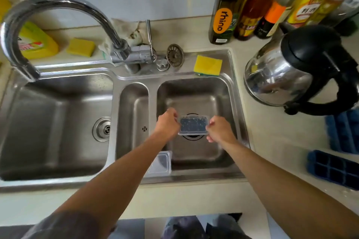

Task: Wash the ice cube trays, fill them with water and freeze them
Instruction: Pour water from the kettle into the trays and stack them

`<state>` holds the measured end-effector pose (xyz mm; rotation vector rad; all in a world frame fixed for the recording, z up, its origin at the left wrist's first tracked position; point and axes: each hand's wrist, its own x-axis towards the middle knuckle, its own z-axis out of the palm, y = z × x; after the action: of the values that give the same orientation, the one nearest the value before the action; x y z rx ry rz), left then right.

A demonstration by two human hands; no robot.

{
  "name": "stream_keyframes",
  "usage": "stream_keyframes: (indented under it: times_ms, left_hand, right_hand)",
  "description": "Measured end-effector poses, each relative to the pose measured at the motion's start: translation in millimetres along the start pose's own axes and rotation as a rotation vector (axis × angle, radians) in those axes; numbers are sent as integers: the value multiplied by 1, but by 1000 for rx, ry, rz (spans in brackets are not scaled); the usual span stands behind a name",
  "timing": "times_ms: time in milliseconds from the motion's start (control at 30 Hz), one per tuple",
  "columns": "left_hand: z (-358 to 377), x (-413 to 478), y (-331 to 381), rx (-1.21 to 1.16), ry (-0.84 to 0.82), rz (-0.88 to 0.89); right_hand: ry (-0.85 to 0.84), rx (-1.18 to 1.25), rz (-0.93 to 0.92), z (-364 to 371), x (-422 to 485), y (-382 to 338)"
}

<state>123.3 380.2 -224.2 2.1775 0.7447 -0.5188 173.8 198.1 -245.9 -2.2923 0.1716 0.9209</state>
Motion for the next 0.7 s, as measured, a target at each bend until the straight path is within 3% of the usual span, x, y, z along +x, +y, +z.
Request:
stream_keyframes:
  times_ms: [467,700]
  left_hand:
    - [47,72,-14,193,-97,-71]
    - [51,81,-14,216,-113,-130]
  right_hand:
    - [116,-24,99,43,63,26]
    - [48,52,148,46,65,30]
